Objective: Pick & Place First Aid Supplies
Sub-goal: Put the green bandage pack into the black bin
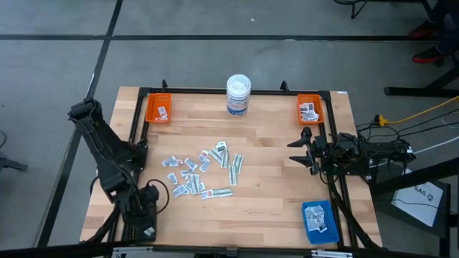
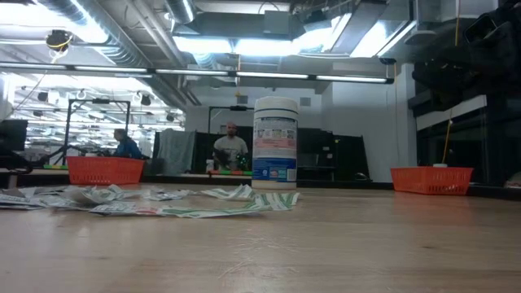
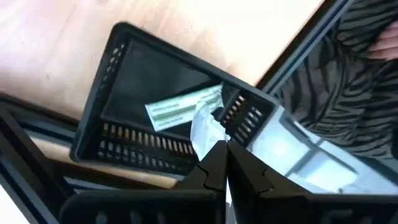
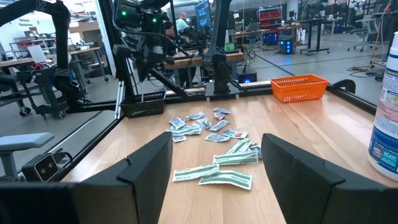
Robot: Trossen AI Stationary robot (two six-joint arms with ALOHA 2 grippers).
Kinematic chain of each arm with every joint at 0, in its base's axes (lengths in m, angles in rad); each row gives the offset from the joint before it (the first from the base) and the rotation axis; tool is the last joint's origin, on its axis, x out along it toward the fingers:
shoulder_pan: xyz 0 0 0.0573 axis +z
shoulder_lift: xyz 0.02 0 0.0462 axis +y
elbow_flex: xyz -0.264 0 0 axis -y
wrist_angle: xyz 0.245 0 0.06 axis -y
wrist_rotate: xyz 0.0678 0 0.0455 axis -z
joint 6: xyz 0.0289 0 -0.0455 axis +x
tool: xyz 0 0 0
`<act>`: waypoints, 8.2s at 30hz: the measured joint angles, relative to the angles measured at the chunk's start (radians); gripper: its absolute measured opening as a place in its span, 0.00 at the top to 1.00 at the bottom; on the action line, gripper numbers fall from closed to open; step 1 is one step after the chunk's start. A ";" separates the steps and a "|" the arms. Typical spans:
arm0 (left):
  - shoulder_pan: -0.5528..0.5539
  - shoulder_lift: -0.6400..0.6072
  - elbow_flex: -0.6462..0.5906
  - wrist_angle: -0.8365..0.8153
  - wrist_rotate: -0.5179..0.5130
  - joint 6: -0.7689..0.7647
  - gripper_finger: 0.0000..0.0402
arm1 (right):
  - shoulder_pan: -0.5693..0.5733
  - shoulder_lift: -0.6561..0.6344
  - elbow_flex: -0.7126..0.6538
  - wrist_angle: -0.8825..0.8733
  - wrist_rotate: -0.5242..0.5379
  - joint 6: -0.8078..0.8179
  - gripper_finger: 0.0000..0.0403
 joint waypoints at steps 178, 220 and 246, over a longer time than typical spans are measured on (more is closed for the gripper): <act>0.391 0.302 -0.002 0.296 -0.530 1.055 1.00 | 0.000 0.000 0.000 0.000 0.000 0.000 0.39; -0.014 -0.043 0.000 0.306 0.056 -0.134 0.99 | 0.000 0.000 0.000 0.000 0.000 0.000 0.39; -0.061 -0.022 0.000 -0.041 -0.126 -0.099 0.99 | 0.000 0.000 0.000 0.000 0.000 0.000 0.39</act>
